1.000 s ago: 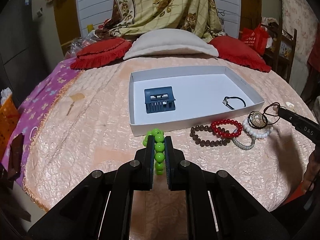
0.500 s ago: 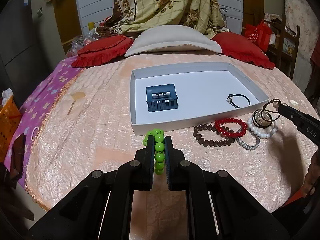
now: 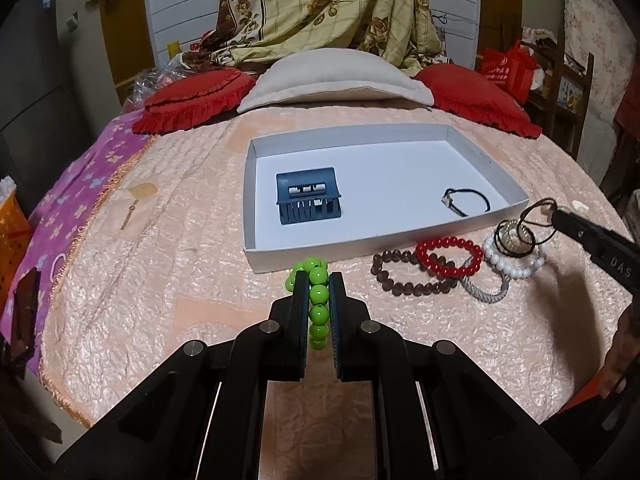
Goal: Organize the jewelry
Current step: 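Lower the green beads into the tray with the left tool while the right tool places the bracelet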
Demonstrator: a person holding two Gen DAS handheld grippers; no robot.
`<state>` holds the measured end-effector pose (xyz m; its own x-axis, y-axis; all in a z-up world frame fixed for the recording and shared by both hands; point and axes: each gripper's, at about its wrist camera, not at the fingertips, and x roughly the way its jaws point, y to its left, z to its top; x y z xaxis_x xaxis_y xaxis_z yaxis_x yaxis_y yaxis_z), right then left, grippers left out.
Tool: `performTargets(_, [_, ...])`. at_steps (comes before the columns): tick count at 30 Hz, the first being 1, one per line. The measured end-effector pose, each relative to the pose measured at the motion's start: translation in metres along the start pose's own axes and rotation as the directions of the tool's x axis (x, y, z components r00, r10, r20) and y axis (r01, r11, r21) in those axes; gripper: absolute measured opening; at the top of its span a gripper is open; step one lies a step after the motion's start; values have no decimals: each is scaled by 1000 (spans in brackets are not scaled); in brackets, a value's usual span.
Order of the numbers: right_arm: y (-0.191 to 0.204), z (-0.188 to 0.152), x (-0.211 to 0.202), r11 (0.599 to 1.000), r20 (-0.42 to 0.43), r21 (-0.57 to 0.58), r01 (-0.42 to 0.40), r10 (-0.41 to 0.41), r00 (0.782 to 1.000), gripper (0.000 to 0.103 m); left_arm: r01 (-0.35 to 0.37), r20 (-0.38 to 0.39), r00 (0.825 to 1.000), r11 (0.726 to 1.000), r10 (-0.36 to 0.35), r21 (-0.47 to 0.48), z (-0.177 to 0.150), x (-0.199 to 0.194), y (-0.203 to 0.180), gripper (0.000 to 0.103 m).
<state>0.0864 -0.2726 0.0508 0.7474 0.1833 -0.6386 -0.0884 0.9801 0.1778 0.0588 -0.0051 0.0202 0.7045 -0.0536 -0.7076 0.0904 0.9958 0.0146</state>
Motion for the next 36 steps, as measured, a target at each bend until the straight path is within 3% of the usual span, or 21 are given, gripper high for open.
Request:
performTargets(6, [-2, 20, 11, 1000, 19, -21, 15, -14, 1000, 22, 115, 73, 991, 993, -114, -17, 11, -4, 4, 8])
performTargets(14, [0, 56, 56, 999, 19, -51, -8, 9, 1000, 22, 123, 90, 988, 992, -126, 37, 55, 25, -16, 8])
performTargets(21, [-11, 62, 90, 1000, -34, 5, -27, 28, 999, 22, 208, 45, 977, 977, -210, 36, 90, 78, -40, 8])
performTargets(27, [-17, 67, 108, 998, -64, 32, -45, 47, 997, 22, 201, -12, 980, 980, -201, 12, 110, 124, -47, 8])
performTargets(36, [-23, 69, 136, 997, -140, 82, -15, 27, 990, 22, 179, -67, 982, 984, -179, 0, 124, 155, -52, 8])
